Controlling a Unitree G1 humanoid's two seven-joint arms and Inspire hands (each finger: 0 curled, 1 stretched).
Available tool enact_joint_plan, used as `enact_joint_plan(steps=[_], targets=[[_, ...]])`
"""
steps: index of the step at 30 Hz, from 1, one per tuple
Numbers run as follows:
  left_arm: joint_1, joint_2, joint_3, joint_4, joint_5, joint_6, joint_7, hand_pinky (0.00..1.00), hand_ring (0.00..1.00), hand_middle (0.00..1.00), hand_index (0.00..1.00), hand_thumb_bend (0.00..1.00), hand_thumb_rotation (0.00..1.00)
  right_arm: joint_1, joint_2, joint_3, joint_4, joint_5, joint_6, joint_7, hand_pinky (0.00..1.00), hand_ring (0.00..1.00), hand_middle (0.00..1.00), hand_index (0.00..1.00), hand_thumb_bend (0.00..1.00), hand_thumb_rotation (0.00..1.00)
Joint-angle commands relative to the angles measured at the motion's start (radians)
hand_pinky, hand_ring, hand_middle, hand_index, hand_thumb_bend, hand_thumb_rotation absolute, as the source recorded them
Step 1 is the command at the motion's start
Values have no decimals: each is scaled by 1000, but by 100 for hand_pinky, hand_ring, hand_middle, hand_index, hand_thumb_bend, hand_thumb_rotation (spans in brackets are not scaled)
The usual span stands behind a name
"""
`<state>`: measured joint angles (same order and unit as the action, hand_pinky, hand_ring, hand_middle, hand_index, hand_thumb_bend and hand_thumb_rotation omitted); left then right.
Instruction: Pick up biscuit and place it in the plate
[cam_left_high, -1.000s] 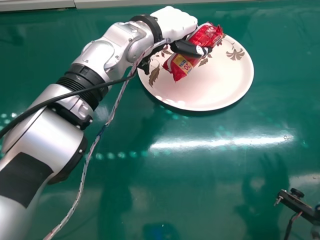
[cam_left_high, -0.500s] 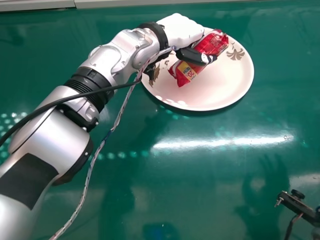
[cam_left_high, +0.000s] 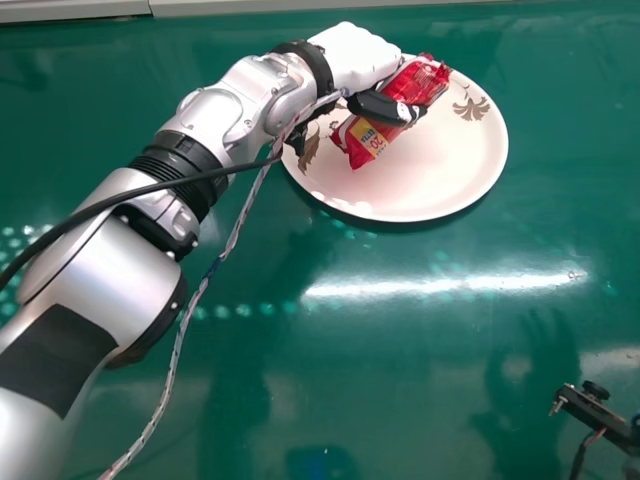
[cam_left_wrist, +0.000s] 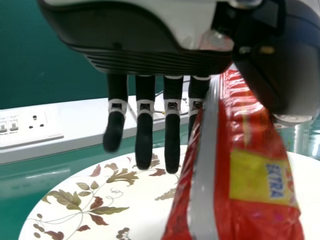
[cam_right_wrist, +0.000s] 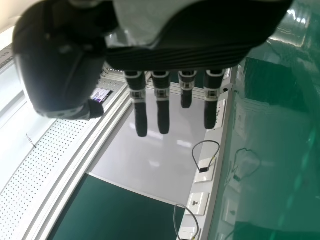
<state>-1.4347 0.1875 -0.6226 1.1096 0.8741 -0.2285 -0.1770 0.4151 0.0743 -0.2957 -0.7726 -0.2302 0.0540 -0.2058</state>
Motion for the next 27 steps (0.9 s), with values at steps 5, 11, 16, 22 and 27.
enact_joint_plan(steps=[5,11,16,22,27], targets=[[-43,-14,-39,10,27,18,-26,27,38,47,52,50,0,18,10,-8,-12,9,-4,-1,76,81,83,80,49,30],[-57,-1,-99,21,76,3,-53,97,98,99,99,93,84,18,3,-16,-6,19,-13,1,75,81,83,80,50,30],[-56,-4,-112,33,78,9,-21,100,100,100,100,94,91,15,1,-18,-9,11,-3,0,76,81,83,79,49,30],[-60,-6,-127,39,82,18,-16,100,100,100,100,92,91,12,2,-21,-6,19,-4,2,75,81,83,80,49,29],[-56,2,-123,34,75,9,4,100,100,100,100,92,94,9,0,-21,-7,17,-1,2,75,81,83,80,50,29]])
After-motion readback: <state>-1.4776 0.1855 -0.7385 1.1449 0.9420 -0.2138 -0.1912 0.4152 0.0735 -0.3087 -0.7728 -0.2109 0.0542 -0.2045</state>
